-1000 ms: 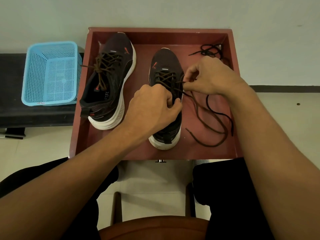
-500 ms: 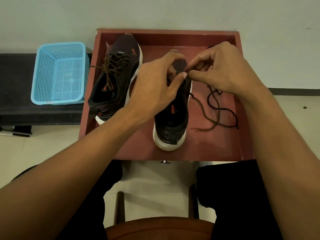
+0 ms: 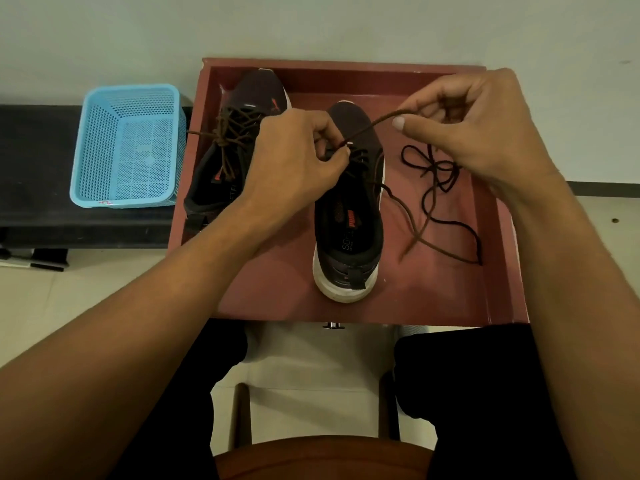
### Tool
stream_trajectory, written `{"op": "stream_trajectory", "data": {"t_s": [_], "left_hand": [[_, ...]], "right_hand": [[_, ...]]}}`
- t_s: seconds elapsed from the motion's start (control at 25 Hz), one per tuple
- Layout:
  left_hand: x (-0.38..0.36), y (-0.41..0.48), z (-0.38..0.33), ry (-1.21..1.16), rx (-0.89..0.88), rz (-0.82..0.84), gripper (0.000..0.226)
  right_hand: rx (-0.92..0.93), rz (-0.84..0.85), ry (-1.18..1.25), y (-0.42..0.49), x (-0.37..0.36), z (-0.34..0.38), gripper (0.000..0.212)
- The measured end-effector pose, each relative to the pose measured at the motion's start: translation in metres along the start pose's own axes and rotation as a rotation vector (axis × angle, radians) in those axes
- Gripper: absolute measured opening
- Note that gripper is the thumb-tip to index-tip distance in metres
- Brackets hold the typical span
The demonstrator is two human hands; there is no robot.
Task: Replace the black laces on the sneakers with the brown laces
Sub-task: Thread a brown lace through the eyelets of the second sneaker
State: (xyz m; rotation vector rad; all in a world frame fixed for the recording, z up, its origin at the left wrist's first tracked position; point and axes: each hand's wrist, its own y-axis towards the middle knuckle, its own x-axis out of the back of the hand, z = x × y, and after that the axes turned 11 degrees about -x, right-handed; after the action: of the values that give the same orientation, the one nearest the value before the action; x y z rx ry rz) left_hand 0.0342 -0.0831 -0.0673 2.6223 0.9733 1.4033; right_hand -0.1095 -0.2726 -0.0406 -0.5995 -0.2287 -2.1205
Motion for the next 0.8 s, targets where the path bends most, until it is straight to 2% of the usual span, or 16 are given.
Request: {"op": "stream_trajectory", "data": {"t_s": [0.16, 0.28, 0.4, 0.52, 0.64, 0.8], "left_hand": [[0.003, 0.003, -0.009, 0.008, -0.135, -0.053, 0.032], [0.005, 0.005, -0.016, -0.050, -0.175, -0.096, 0.024], [0.012, 0.005, -0.003, -0.068, -0.112, -0.125, 0.015], [0.019, 0.004, 0.006, -0.025, -0.044, -0.124, 0.019], [0.016, 0.003, -0.005, 0.006, -0.168, -0.102, 0.034], [0.008, 0.007, -0.012, -0.030, -0.229, -0.086, 0.022]], "right_hand": [[0.007, 0.049, -0.023, 0.001, -0.007, 0.003, 0.021], [0.028, 0.096, -0.076, 0.003, -0.015, 0.006, 0.020], [0.017, 0.073, -0.049, 0.004, -0.009, 0.003, 0.020], [-0.006, 0.033, -0.009, 0.004, -0.003, -0.001, 0.023], [-0.001, 0.081, -0.038, 0.004, -0.008, 0.001, 0.021], [0.020, 0.109, -0.086, 0.005, -0.016, 0.006, 0.022]]}}
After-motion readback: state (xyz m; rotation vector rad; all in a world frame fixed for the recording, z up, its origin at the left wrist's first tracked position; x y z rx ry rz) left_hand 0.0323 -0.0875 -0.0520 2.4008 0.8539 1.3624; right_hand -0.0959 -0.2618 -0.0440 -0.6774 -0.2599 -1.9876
